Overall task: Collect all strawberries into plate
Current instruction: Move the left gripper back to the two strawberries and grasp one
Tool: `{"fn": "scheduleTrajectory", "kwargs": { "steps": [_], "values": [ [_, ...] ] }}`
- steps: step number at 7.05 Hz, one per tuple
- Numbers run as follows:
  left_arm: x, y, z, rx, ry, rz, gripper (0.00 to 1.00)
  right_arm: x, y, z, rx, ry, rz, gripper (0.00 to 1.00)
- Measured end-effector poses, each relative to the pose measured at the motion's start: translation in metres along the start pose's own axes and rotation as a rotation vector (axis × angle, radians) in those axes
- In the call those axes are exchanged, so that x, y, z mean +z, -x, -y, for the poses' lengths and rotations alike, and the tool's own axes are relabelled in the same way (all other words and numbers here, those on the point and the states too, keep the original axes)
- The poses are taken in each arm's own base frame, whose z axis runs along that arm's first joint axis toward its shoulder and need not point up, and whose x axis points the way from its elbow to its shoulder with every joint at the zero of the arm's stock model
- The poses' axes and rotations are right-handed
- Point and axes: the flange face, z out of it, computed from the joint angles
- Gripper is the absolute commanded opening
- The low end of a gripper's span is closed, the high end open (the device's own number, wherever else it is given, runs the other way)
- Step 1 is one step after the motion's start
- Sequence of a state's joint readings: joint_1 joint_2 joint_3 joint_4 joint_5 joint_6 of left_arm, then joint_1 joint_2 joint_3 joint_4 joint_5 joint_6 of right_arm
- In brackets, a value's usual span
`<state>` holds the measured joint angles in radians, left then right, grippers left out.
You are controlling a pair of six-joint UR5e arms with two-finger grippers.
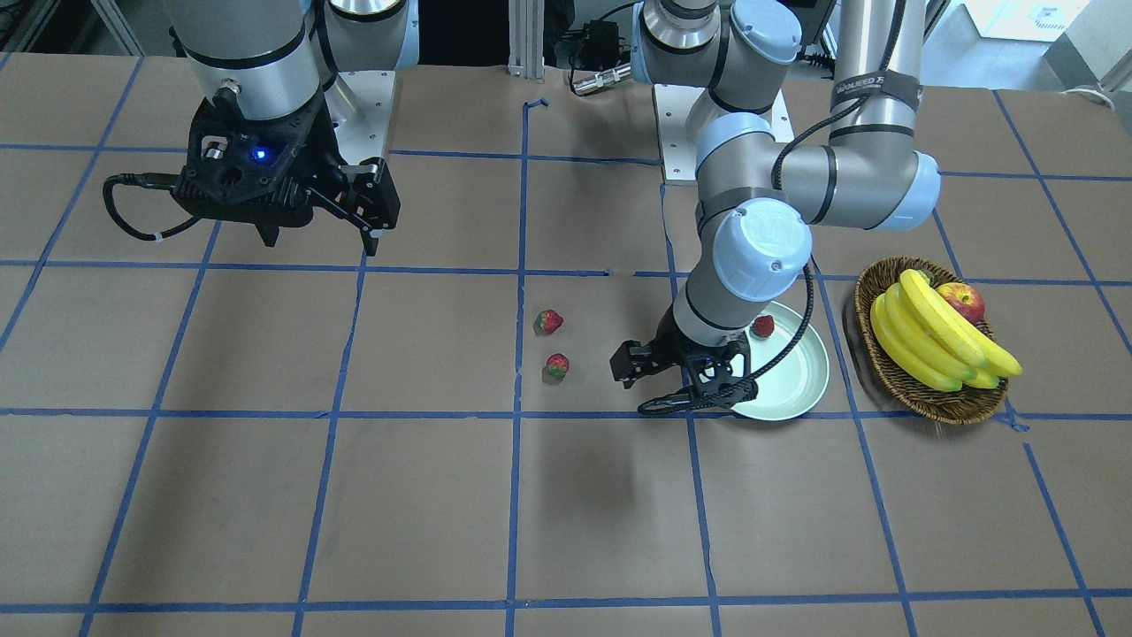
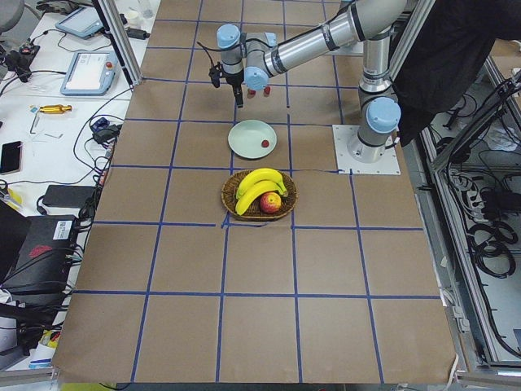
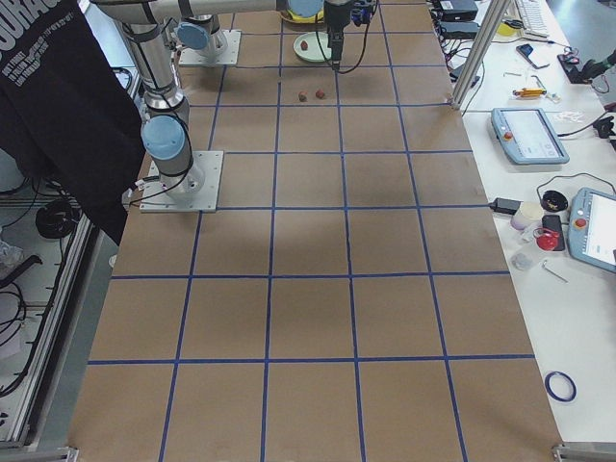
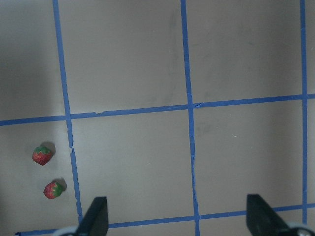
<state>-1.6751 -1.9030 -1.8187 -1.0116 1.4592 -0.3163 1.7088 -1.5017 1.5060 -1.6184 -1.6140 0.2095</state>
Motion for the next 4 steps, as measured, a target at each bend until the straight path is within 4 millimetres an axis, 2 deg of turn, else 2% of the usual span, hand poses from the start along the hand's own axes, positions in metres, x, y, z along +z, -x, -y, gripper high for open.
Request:
{"fn": "scheduleTrajectory", "kwargs": {
  "steps": [2, 3, 4],
  "values": [
    [0.028, -0.057, -0.018, 0.004, -0.023, -0.02, 0.9, 0.0, 0.0, 0.0, 0.001, 0.001, 0.0, 1.0],
    [0.046, -0.08, -0.031, 0.019, -0.024, -0.002, 0.9, 0.001, 0.0, 0.0, 0.0, 0.002, -0.001, 1.0],
    [0.063, -0.093, -0.041, 0.042, -0.02, 0.034, 0.88, 0.001, 0.0, 0.0, 0.0, 0.003, -0.001, 1.0]
  ]
}}
